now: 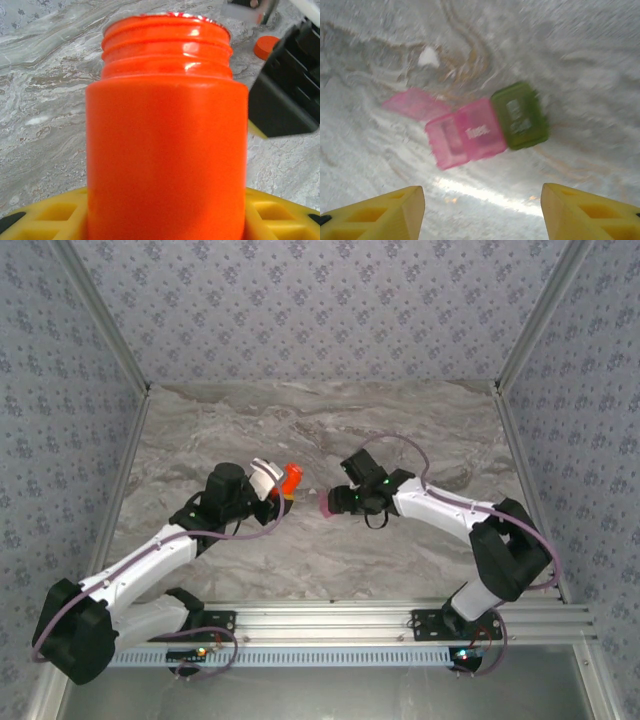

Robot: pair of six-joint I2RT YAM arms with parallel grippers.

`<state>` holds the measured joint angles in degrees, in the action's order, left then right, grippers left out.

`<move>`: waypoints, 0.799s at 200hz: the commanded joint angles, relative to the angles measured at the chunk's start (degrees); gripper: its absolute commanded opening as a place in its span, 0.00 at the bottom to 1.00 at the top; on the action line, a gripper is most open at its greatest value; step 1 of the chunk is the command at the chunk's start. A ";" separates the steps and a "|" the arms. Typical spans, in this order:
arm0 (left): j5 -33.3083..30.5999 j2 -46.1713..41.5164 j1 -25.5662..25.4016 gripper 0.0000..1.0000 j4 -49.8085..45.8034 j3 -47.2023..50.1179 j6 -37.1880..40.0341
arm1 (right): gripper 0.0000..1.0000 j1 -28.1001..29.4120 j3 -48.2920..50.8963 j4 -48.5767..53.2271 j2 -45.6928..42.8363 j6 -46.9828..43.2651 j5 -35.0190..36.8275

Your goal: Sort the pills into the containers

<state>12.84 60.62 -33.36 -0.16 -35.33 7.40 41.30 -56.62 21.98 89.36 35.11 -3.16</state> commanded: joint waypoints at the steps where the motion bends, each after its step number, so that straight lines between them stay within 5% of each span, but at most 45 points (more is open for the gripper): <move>1: 1.48 -0.68 0.50 0.00 1.66 -1.27 -0.08 | 0.65 2.73 1.07 -2.15 0.67 4.17 -1.80; 160: 1.69 -1.31 1.37 0.00 1.03 -0.87 0.26 | 0.65 5.86 -3.19 -7.59 11.41 6.64 -4.23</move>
<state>13.30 60.62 -32.56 -0.16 -35.33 7.42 46.92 -57.95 14.55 99.35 41.17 -6.66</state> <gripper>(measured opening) 0.535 0.649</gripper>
